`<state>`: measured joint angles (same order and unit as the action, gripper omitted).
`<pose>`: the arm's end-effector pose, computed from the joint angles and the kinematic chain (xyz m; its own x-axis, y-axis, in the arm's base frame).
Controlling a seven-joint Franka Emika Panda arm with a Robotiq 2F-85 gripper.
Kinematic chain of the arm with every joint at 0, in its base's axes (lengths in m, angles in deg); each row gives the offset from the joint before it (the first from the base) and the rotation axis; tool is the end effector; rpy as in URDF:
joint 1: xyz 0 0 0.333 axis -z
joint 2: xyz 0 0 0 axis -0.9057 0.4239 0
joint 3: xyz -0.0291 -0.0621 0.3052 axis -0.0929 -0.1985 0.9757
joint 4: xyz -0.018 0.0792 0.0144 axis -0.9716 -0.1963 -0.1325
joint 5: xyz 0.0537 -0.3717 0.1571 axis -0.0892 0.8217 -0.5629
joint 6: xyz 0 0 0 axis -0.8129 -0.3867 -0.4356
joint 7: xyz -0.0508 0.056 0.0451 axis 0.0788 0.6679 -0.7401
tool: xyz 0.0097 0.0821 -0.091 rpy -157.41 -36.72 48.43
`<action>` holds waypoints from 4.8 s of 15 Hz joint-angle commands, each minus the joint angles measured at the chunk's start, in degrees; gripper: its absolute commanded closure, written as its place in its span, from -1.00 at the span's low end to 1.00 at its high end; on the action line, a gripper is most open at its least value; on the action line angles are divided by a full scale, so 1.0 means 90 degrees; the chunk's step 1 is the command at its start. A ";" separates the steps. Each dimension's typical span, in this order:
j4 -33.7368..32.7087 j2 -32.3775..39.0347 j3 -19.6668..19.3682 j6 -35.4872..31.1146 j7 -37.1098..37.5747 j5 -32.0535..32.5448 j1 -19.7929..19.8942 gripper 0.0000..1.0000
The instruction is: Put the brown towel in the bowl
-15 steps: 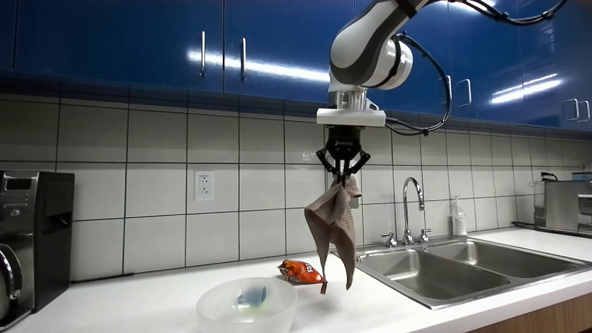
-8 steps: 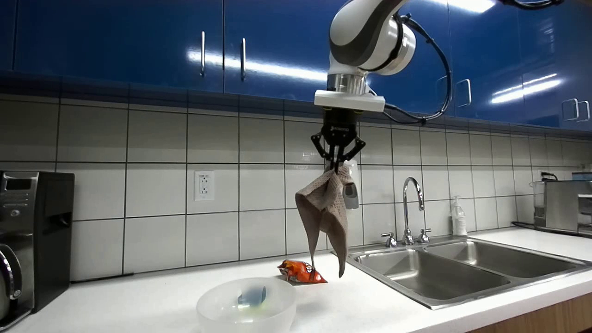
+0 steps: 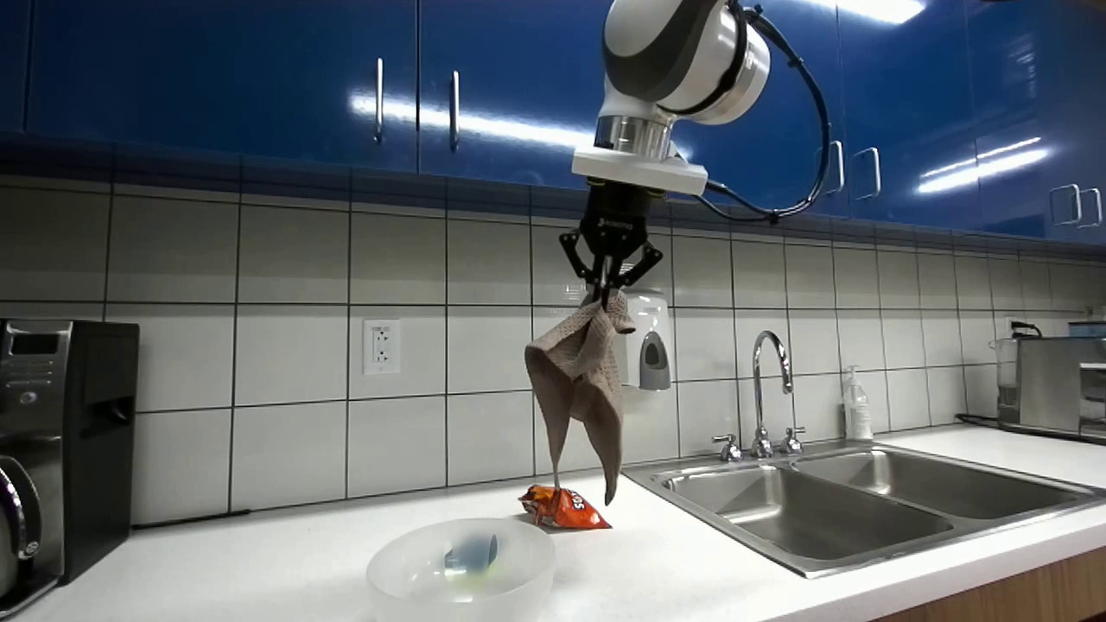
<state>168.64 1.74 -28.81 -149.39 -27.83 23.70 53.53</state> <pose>0.5142 0.1873 0.4938 0.8924 -0.3420 0.2943 -0.2977 -0.9364 -0.1856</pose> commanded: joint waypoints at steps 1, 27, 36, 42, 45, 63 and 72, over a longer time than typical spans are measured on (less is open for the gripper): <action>0.0004 -0.0210 0.0217 -0.0044 -0.0413 -0.0331 0.0049 0.97; -0.0225 0.1124 0.0939 -0.0985 -0.1151 -0.0892 -0.0360 0.97; -0.0457 0.2063 0.0827 -0.1220 -0.1093 -0.0646 -0.0534 0.97; -0.0527 0.2564 0.0632 -0.1241 -0.0974 -0.0293 -0.0694 0.97; -0.0585 0.2765 0.0477 -0.1271 -0.0879 -0.0072 -0.0796 0.97; -0.0992 0.3337 0.0164 -0.0874 -0.0734 -0.0061 -0.1305 -0.35; -0.0655 0.1922 0.0341 0.0525 -0.1169 -0.0444 -0.1047 -1.00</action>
<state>159.91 24.63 -26.92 -149.26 -35.88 21.32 41.94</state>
